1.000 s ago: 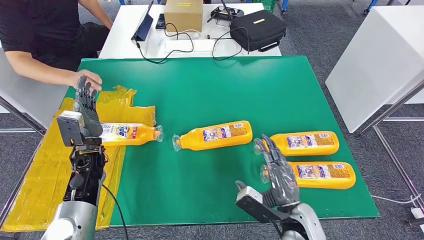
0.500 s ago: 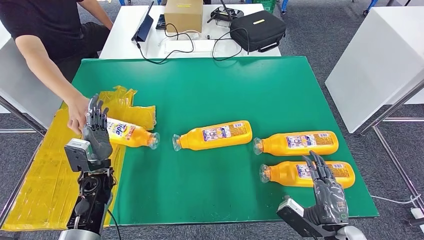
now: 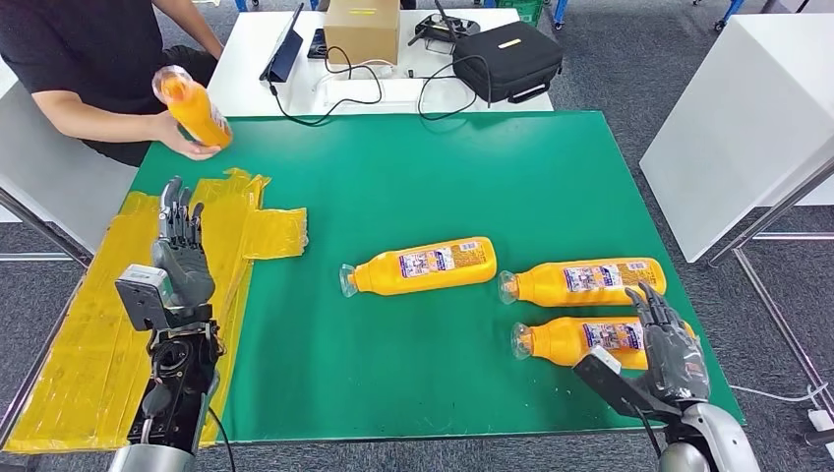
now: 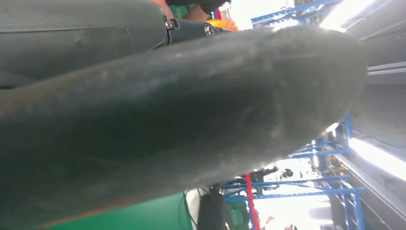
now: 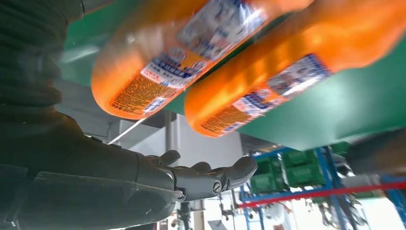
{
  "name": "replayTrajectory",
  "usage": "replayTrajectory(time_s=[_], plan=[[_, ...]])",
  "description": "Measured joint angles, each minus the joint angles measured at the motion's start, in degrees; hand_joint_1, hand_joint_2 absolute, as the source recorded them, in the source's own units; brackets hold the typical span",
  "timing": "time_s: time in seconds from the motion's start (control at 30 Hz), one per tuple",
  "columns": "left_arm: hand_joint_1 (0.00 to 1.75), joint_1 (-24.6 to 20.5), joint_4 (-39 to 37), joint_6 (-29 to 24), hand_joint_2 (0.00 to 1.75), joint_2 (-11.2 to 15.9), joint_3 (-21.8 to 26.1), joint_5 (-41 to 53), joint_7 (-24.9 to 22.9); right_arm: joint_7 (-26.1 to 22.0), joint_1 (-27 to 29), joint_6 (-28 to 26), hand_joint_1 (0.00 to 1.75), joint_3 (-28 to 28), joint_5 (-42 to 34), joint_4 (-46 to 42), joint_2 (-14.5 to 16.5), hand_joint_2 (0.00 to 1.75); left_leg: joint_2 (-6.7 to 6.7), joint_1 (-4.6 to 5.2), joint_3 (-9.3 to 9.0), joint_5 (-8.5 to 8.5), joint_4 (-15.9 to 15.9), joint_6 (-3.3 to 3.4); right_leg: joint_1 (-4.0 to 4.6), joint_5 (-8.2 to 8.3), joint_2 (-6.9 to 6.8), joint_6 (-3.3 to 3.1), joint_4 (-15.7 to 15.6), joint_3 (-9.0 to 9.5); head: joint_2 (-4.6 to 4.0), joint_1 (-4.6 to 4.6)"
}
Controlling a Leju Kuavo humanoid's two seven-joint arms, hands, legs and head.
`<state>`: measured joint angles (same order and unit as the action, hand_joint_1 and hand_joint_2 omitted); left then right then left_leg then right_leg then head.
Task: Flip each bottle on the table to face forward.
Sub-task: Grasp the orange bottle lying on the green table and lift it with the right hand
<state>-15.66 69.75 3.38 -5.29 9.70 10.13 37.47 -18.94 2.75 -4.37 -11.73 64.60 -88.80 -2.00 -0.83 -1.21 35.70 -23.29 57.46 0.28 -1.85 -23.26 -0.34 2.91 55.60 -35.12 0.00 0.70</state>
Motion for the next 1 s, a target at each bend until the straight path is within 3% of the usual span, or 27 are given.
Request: replayTrajectory(time_s=[0.27,0.63,1.0], plan=[[0.0,-3.62,-3.72,-0.68,0.0,0.3,0.04,-0.35,0.91,-1.36,-8.08,0.88,0.0,-2.77,0.08,12.07,-4.84,1.75,0.05,0.0,0.01,0.04,0.01,-0.01,0.0,0.02,-0.05,0.03,0.01,0.0,0.0,-0.01],[0.0,-5.35,-6.78,-0.64,0.0,1.14,0.5,-0.69,1.85,-2.98,-8.76,3.52,0.0,-2.8,-3.98,17.09,-10.58,1.75,0.06,0.0,0.06,0.02,0.01,-0.01,0.0,0.01,-0.09,0.04,0.0,-0.01,0.0,0.0],[0.0,-7.14,-7.63,-0.63,0.0,1.16,0.5,-0.58,1.84,-2.39,-8.08,5.17,0.0,0.48,-4.08,18.33,-12.78,1.75,0.05,0.0,0.06,0.03,0.01,-0.01,0.01,0.01,-0.08,0.04,0.01,-0.01,0.0,0.0]])
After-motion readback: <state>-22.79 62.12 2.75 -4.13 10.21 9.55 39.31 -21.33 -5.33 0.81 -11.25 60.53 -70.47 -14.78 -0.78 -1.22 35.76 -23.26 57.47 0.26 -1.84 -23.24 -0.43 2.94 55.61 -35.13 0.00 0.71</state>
